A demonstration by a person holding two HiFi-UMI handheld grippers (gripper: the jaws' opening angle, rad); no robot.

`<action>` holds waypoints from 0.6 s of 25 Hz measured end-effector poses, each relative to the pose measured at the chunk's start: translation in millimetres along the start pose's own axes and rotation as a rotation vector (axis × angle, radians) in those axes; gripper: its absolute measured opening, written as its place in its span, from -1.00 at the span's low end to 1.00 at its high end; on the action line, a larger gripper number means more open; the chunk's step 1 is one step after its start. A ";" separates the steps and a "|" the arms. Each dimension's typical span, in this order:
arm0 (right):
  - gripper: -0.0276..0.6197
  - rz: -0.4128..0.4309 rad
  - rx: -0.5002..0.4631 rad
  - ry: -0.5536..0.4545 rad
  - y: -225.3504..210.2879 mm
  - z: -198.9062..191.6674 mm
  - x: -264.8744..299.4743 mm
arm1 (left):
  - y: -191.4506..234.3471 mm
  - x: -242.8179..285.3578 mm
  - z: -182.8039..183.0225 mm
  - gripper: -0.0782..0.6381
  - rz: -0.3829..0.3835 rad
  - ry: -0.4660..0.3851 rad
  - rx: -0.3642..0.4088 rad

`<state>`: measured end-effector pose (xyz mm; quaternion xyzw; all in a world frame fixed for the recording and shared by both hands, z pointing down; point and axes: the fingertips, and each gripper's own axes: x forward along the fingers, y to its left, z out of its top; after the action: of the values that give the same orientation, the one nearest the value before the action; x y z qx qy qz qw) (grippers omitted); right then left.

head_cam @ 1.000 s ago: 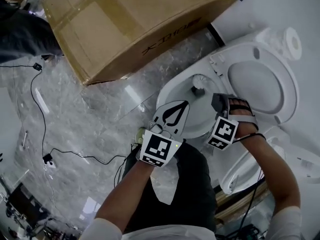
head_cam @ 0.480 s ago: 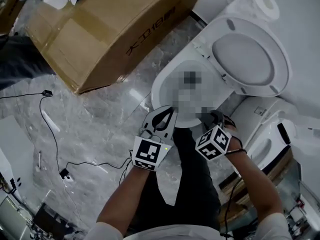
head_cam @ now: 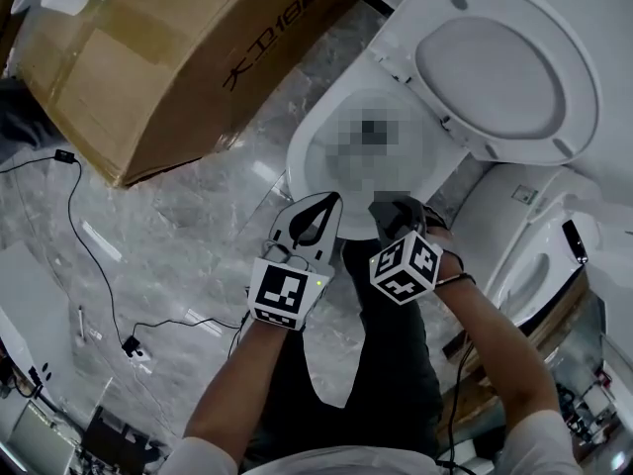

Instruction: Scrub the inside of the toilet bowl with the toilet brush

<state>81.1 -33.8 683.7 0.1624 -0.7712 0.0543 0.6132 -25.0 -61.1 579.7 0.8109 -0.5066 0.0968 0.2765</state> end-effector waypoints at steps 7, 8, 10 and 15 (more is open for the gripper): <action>-0.43 -0.028 -0.086 -0.050 -16.0 11.3 13.4 | 13.8 4.8 -7.9 -0.76 0.019 -0.018 -0.012; -0.43 -0.032 -0.112 -0.052 -18.8 11.5 14.8 | 15.4 5.2 -9.1 -0.76 0.022 -0.019 -0.014; -0.43 -0.044 -0.177 -0.054 -24.5 12.7 17.6 | 18.2 6.3 -11.2 -0.76 0.028 -0.021 -0.019; -0.43 -0.121 -0.431 -0.048 -42.3 16.6 23.6 | 22.1 12.5 -12.6 -0.76 0.035 -0.028 -0.024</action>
<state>74.4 -82.7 697.6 0.0749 -0.7682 -0.1523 0.6173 -36.9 -71.2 603.3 0.7999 -0.5254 0.0842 0.2775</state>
